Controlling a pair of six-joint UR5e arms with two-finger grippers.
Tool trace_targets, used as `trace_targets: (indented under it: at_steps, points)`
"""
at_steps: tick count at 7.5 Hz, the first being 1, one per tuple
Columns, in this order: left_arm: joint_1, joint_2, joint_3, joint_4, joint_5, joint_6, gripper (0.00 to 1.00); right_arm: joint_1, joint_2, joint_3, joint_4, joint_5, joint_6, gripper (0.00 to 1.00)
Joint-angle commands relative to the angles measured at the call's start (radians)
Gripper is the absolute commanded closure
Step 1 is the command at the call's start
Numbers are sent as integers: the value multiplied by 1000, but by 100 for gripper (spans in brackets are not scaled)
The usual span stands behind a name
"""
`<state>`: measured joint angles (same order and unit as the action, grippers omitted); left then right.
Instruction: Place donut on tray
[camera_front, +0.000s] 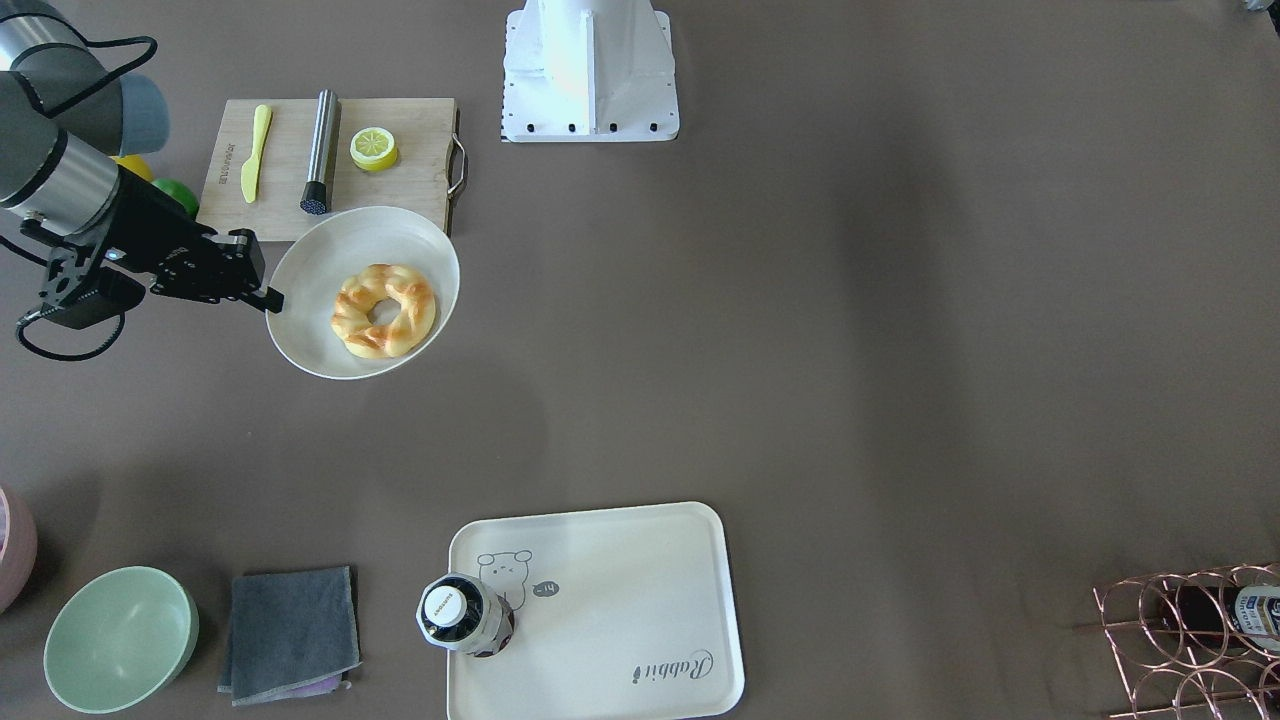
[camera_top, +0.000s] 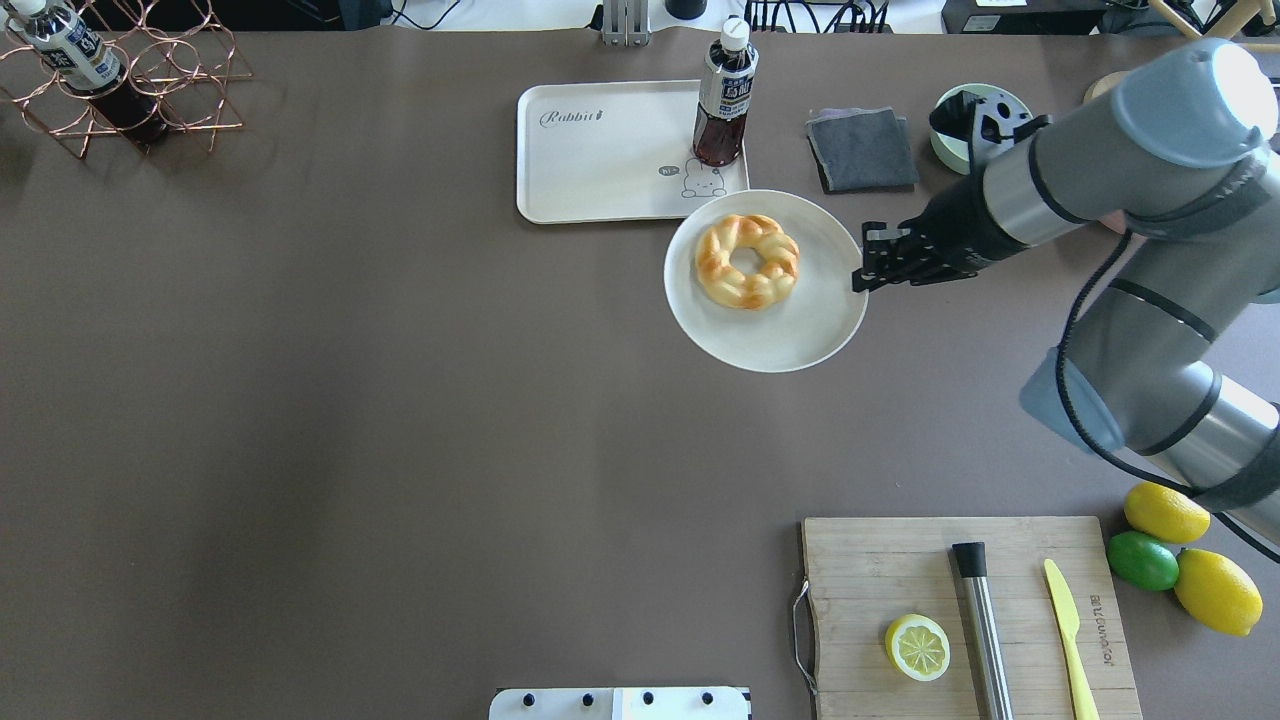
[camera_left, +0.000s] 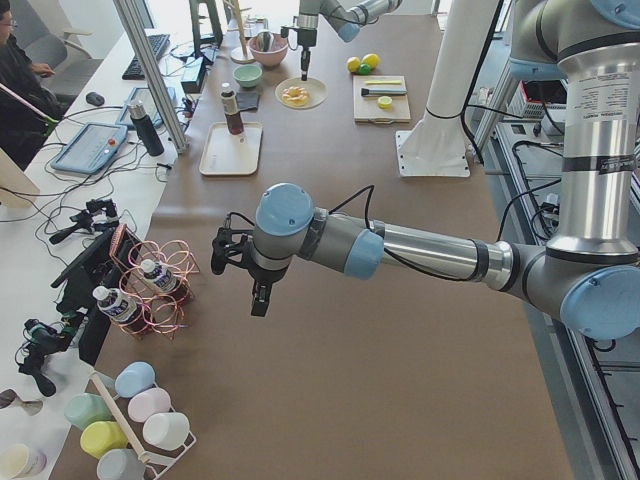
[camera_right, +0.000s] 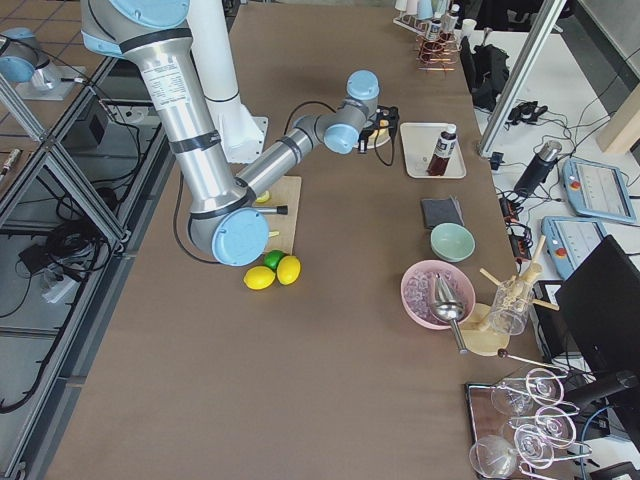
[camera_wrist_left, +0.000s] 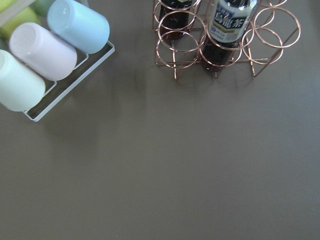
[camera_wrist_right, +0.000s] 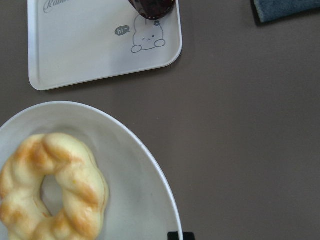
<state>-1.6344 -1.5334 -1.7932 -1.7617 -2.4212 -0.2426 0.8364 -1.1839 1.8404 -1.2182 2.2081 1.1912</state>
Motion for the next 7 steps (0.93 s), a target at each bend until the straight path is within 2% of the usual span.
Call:
trace_targets:
  at_steps: [1, 2, 4, 5, 6, 7]
  points:
    - [88, -95, -9, -18, -117, -269, 2, -89, 192, 8, -200, -83, 85, 100]
    - [141, -146, -8, -89, -136, -431, 2, -124, 223, 4, -204, -119, 123, 100]
    - [331, -223, 3, -348, -110, -852, 2, -170, 298, -7, -266, -185, 136, 100]
    - [432, -256, -1, -434, -5, -1006, 2, -186, 328, -7, -305, -203, 137, 100]
    - [524, -299, -3, -470, 83, -1120, 2, -195, 335, -9, -310, -217, 146, 100]
    - [578, -356, -2, -466, 132, -1174, 2, -201, 349, -27, -310, -232, 148, 100]
